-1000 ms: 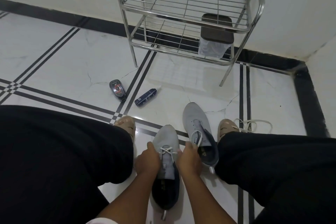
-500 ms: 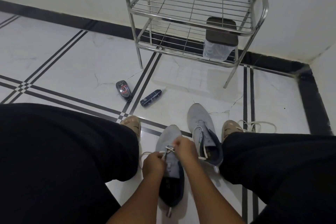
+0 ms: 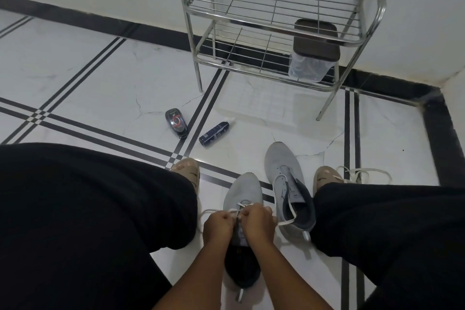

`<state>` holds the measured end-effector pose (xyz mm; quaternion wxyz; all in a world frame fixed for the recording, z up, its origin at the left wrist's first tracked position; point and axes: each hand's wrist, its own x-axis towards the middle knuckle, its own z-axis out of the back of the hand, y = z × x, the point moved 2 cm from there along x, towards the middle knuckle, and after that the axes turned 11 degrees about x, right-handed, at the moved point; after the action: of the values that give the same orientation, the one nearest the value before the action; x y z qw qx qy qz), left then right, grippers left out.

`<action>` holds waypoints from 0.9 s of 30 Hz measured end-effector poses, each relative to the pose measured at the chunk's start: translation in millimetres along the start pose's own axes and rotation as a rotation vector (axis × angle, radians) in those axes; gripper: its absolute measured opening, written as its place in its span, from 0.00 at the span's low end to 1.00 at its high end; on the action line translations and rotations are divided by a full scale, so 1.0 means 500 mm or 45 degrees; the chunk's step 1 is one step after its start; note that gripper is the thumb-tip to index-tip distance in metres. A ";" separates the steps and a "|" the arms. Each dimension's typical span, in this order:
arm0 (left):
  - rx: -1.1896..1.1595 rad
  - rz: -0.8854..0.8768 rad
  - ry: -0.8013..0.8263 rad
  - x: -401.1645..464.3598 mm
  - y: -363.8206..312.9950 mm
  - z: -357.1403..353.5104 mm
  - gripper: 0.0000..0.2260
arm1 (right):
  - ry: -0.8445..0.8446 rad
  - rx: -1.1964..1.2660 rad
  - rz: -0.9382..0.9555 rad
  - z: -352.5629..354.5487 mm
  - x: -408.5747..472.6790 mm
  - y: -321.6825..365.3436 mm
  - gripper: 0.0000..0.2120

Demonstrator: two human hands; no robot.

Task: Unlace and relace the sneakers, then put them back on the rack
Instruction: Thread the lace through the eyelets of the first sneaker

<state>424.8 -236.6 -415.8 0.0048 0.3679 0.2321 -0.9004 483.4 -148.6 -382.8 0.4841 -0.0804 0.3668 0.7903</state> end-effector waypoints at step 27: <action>0.734 -0.406 0.076 0.024 -0.097 0.086 0.13 | 0.189 -0.229 -0.253 0.022 -0.022 -0.067 0.15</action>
<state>378.9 -209.3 -376.7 -0.2473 0.3393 0.0224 -0.9073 519.0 -140.2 -386.2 0.5224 -0.2174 0.3195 0.7601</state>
